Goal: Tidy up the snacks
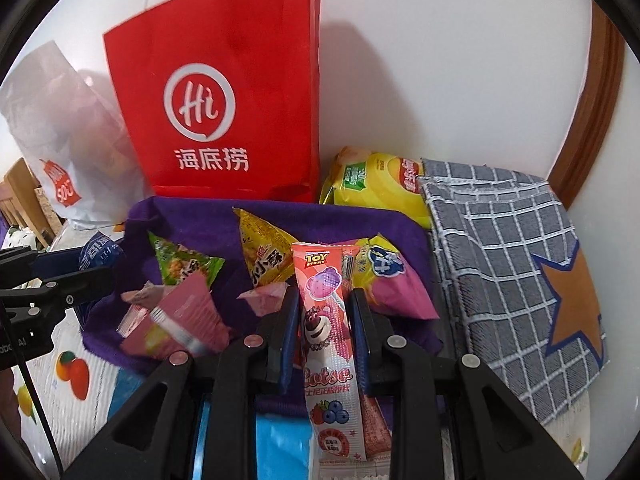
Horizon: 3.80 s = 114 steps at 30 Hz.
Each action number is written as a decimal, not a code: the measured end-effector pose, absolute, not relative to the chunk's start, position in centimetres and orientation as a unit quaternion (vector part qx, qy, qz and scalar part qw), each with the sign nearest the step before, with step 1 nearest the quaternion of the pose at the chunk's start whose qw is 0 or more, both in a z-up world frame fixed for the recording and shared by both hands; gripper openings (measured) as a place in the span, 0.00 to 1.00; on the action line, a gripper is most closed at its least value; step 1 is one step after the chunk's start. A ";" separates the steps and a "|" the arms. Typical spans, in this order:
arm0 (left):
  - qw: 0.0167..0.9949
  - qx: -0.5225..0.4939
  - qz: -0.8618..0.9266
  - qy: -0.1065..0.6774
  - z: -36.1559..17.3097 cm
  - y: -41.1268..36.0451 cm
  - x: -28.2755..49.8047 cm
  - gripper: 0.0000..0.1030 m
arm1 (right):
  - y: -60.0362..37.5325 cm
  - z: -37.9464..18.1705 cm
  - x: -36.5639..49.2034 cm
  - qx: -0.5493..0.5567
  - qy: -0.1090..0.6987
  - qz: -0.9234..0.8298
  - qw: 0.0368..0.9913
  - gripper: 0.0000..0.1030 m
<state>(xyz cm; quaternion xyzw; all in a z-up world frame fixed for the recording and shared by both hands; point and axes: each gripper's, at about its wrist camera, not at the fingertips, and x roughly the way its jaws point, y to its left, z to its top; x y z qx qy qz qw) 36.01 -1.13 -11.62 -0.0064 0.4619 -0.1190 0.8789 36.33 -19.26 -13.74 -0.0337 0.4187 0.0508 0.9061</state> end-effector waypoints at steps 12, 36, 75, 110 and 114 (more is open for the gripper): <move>0.865 -0.013 -0.126 0.485 -14.4 -1.8 38.9 0.40 | -18.4 -16.5 39.3 -0.041 0.443 0.053 0.894 0.24; 0.874 -0.011 -0.109 0.473 -11.1 -2.0 35.4 0.75 | -19.4 -10.8 34.8 -0.039 0.410 0.036 0.910 0.63; 0.924 -0.017 -0.025 0.381 -3.3 -0.8 7.5 0.93 | -22.2 -2.8 7.5 -0.025 0.363 -0.028 0.931 0.97; 0.929 -0.004 -0.021 0.369 -2.9 -1.8 5.7 0.94 | -22.9 -2.1 4.8 -0.019 0.342 -0.030 0.939 0.97; 0.929 -0.003 -0.021 0.370 -3.0 -1.8 5.6 0.94 | -23.0 -2.2 4.9 -0.022 0.343 -0.033 0.938 0.97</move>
